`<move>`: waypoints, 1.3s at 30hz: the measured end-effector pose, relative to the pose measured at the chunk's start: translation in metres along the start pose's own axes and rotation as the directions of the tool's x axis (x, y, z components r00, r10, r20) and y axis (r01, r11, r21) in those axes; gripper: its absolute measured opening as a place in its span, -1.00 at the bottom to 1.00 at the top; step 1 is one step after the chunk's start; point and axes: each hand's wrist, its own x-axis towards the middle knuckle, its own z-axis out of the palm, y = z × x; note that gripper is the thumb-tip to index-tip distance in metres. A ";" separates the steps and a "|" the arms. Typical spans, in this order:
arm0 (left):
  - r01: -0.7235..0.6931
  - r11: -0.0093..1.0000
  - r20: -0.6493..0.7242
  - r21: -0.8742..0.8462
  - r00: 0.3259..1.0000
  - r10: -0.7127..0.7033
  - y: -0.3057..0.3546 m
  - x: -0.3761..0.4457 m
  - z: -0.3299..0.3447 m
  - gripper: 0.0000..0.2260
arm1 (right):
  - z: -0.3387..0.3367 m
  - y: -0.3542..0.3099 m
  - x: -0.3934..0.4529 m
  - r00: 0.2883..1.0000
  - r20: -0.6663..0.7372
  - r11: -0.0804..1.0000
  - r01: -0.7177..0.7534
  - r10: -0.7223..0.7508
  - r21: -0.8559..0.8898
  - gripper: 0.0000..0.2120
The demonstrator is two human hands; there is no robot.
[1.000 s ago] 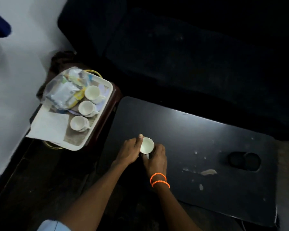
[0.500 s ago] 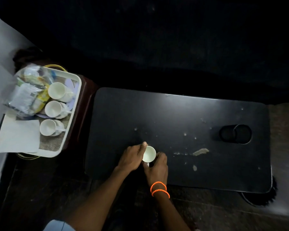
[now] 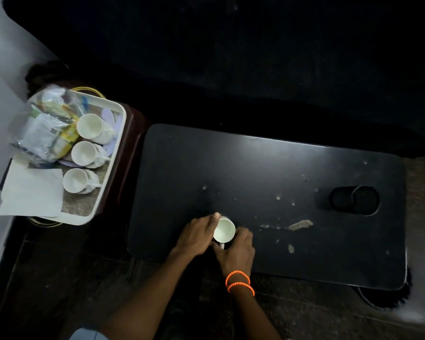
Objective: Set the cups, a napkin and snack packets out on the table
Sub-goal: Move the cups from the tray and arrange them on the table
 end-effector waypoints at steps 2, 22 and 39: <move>0.022 1.000 -0.035 -0.006 0.999 -0.022 -0.006 0.000 -0.006 -0.45 | -0.001 -0.005 0.000 0.999 -0.039 0.992 0.029 -0.034 -0.126 -0.13; 0.114 0.977 -0.867 -0.180 0.451 -0.212 -0.142 -0.013 -0.248 -0.63 | 0.129 -0.285 -0.006 0.648 0.317 0.680 0.733 -0.692 -0.015 -0.56; 0.056 0.843 -0.628 -0.535 0.641 -0.441 -0.142 -0.028 -0.276 -0.31 | 0.141 -0.288 -0.001 0.633 0.304 0.686 0.720 -0.712 0.107 -0.45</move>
